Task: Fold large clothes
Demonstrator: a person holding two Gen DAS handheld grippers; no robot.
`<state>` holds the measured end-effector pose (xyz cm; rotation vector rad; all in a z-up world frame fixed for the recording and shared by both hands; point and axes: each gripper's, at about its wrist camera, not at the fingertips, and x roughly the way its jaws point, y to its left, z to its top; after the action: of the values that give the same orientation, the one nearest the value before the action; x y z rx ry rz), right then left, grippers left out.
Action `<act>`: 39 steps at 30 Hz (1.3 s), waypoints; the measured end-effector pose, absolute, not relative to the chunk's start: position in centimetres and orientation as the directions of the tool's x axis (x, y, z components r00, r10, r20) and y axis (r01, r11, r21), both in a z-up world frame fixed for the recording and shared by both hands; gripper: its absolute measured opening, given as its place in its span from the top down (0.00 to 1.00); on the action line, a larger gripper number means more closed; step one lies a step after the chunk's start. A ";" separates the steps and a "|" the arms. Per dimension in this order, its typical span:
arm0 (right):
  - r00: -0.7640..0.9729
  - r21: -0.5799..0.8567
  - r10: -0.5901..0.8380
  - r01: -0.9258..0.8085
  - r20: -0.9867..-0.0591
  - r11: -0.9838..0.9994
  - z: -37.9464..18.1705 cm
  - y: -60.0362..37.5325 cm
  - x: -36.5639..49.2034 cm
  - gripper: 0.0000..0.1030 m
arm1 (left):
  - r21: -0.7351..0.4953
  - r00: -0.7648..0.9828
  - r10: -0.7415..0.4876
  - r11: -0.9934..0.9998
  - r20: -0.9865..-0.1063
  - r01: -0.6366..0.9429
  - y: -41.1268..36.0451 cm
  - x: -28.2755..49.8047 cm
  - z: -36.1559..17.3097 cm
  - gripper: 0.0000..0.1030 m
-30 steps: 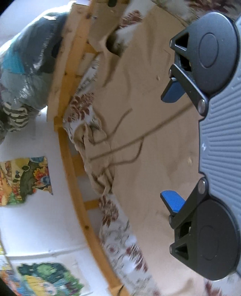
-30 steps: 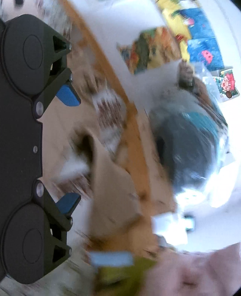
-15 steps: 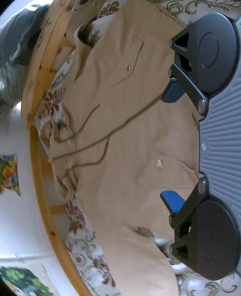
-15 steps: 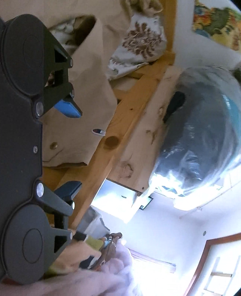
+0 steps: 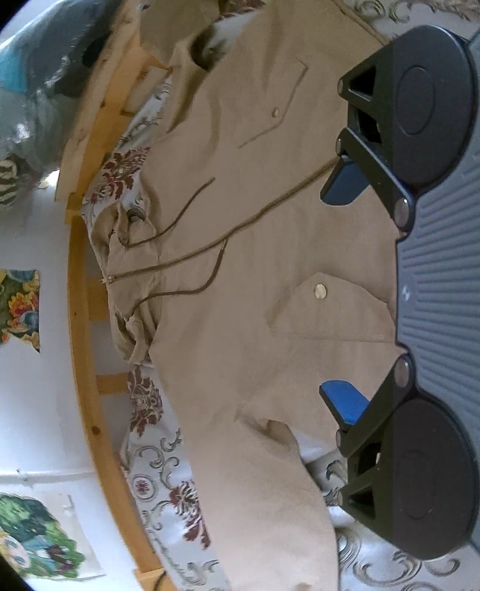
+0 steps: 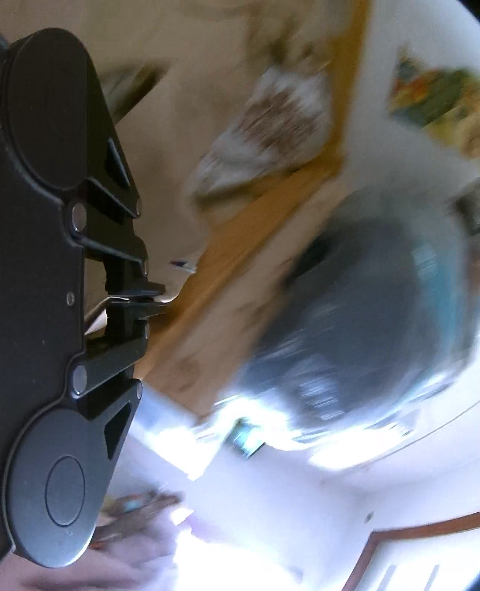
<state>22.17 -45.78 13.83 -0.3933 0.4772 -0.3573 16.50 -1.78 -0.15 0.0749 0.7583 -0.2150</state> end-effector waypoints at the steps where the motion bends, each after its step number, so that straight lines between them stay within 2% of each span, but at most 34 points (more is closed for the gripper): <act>1: 0.862 -0.412 -0.359 0.200 -0.357 0.889 15.2 -44.0 22.1 0.99 | -0.014 0.707 -0.169 0.975 -0.687 0.220 -1.5 16.5 -0.2 0.01; 5: 0.943 -0.259 -0.098 0.014 -0.317 0.966 19.8 -37.2 22.8 0.99 | -0.018 0.718 -0.185 0.972 -0.670 0.234 -0.5 16.2 -0.1 0.01; 8: 0.948 -0.137 0.110 -0.156 -0.298 0.978 21.1 -31.4 24.1 0.99 | -0.021 0.726 -0.192 0.971 -0.660 0.239 0.3 15.8 -0.1 0.01; 11: 0.920 -0.078 0.267 -0.300 -0.288 0.951 20.1 -25.0 25.9 0.99 | -0.017 0.728 -0.179 0.974 -0.662 0.225 1.4 15.7 -0.3 0.01; 16: 0.823 0.037 0.439 -0.458 -0.361 0.888 15.8 -15.8 30.0 0.97 | -0.004 0.724 -0.129 0.985 -0.678 0.172 3.8 15.9 -1.0 0.01; 17: 0.811 0.044 0.449 -0.468 -0.376 0.882 14.8 -14.5 30.4 0.94 | 0.016 0.721 -0.103 0.988 -0.685 0.156 4.2 16.0 -1.3 0.01; 19: 0.775 0.087 0.489 -0.499 -0.399 0.862 13.0 -12.8 31.1 0.77 | 0.054 0.713 -0.060 0.989 -0.698 0.136 4.7 16.3 -1.8 0.01; 21: 0.744 0.129 0.515 -0.513 -0.427 0.849 11.5 -12.7 31.3 0.47 | 0.060 0.704 -0.046 0.990 -0.709 0.125 5.4 16.4 -2.4 0.01; 24: 0.747 0.129 0.497 -0.495 -0.441 0.859 9.8 -14.9 29.9 0.30 | 0.026 0.694 -0.047 0.995 -0.719 0.093 6.6 16.4 -3.0 0.01; 25: 0.753 0.118 0.478 -0.481 -0.452 0.869 9.2 -16.1 29.2 0.27 | 0.015 0.692 -0.048 0.996 -0.721 0.084 7.0 16.4 -3.1 0.01; 30: 0.800 0.044 0.267 -0.290 -0.538 0.956 6.6 -26.1 26.3 0.08 | -0.051 0.711 -0.069 0.998 -0.700 0.047 8.1 16.4 -3.1 0.01; 33: 0.809 -0.035 0.067 -0.108 -0.583 0.994 4.1 -31.5 23.8 0.07 | -0.062 0.723 -0.075 0.997 -0.687 0.045 7.3 17.3 -2.7 0.01; 35: 0.780 -0.075 -0.140 0.119 -0.609 0.990 2.9 -34.8 22.0 0.11 | -0.008 0.735 -0.029 0.999 -0.677 0.032 6.1 17.8 -2.5 0.01; 37: 0.764 -0.026 -0.194 0.226 -0.615 0.974 2.8 -37.7 21.3 0.13 | 0.047 0.746 0.009 0.998 -0.666 0.029 4.9 18.5 -2.5 0.01; 39: 0.796 -0.005 -0.203 0.243 -0.570 0.970 3.3 -39.0 21.4 0.15 | 0.070 0.746 0.012 0.996 -0.666 0.047 3.7 19.4 -2.6 0.01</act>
<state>21.45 -38.99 3.31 0.0695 0.6037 -0.2397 19.36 3.75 -2.55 0.0840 0.7290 -0.0193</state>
